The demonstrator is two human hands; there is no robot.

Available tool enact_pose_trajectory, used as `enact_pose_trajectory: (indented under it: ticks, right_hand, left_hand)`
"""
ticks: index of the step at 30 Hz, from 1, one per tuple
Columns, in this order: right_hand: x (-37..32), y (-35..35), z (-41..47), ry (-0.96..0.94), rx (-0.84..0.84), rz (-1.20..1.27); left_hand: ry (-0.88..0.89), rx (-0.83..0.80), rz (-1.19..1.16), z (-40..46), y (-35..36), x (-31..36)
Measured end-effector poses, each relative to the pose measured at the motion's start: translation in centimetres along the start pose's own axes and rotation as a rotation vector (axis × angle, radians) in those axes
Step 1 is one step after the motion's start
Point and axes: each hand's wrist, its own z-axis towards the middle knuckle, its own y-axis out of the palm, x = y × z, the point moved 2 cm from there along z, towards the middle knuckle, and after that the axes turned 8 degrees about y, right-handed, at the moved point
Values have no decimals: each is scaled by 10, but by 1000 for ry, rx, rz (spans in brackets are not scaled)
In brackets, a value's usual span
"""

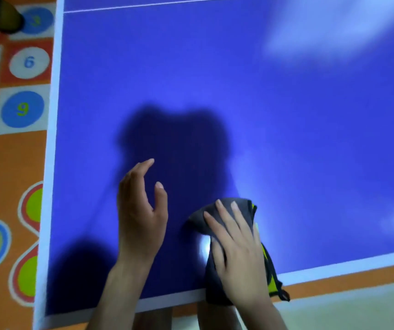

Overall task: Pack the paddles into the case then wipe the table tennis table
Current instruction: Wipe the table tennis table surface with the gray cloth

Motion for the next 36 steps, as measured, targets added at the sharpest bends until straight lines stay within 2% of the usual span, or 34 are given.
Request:
enact_pose_trajectory:
  ticks: [4, 10, 13, 16, 22, 27, 30, 33, 36]
  right_hand:
    - [3, -3, 22, -7, 14, 53]
    - [1, -7, 156, -37, 190, 107]
    - [1, -9, 207, -28, 217, 124]
    - [3, -10, 221, -38, 208, 138]
    - [20, -15, 160, -54, 209, 123]
    - [51, -24, 51, 7, 44, 50]
    - [68, -31, -4, 30, 35, -4]
    - [74, -36, -20, 26, 37, -20]
    - [72, -37, 14, 55, 65, 8]
  left_hand:
    - [-52, 31, 36, 5, 5, 10]
    - [-57, 9, 107, 3, 24, 22]
    - [-28, -7, 117, -5, 35, 31]
    - [2, -10, 126, -17, 43, 38]
    - [79, -12, 122, -44, 47, 42]
    - [124, -10, 116, -71, 42, 38]
    - [106, 11, 74, -83, 38, 45]
    - [109, 29, 48, -90, 36, 55]
    - [122, 46, 34, -96, 38, 62]
